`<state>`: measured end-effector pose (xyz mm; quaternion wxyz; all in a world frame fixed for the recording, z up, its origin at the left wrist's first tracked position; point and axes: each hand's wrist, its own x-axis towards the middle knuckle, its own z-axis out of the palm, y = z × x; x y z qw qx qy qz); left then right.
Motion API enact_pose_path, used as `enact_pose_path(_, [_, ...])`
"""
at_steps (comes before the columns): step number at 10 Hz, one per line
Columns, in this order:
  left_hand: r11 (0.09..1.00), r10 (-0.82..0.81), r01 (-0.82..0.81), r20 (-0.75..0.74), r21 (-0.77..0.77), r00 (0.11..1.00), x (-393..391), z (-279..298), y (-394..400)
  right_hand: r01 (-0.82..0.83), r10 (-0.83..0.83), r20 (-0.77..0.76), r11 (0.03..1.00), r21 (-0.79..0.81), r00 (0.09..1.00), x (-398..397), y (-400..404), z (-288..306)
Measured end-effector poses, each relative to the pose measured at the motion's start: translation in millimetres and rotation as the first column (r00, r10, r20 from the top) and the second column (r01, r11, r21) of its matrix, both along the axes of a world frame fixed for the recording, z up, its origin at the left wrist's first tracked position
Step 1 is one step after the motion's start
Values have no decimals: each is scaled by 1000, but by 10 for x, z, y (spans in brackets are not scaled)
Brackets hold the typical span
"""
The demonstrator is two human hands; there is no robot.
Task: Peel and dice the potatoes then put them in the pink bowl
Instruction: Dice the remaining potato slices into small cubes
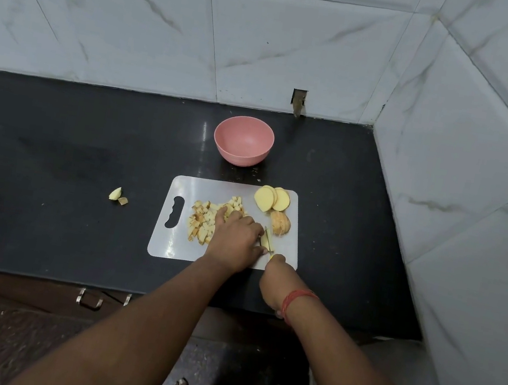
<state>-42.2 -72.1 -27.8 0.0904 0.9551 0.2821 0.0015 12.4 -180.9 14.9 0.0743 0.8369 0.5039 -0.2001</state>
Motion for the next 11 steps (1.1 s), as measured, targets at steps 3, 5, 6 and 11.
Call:
enact_pose_path(3, [999, 1, -1, -5, 32, 1000, -10, 1, -14, 498, -496, -390, 861, -103, 776, -104, -454, -114])
enact_pose_path(5, [1000, 11, -11, 0, 15, 1000, -12, 8, -26, 357, -368, -335, 929, -97, 868, -123, -670, -138])
enact_pose_path(6, [1000, 11, -11, 14, 2, 1000, -22, 12, -25, 381, -370, -278, 924, -15, 886, -103, -686, -116])
enact_pose_path(11, [998, 64, -63, 87, -22, 994, -75, -86, -42, 417, -426, -263, 904, -91, 866, -47, -169, -6])
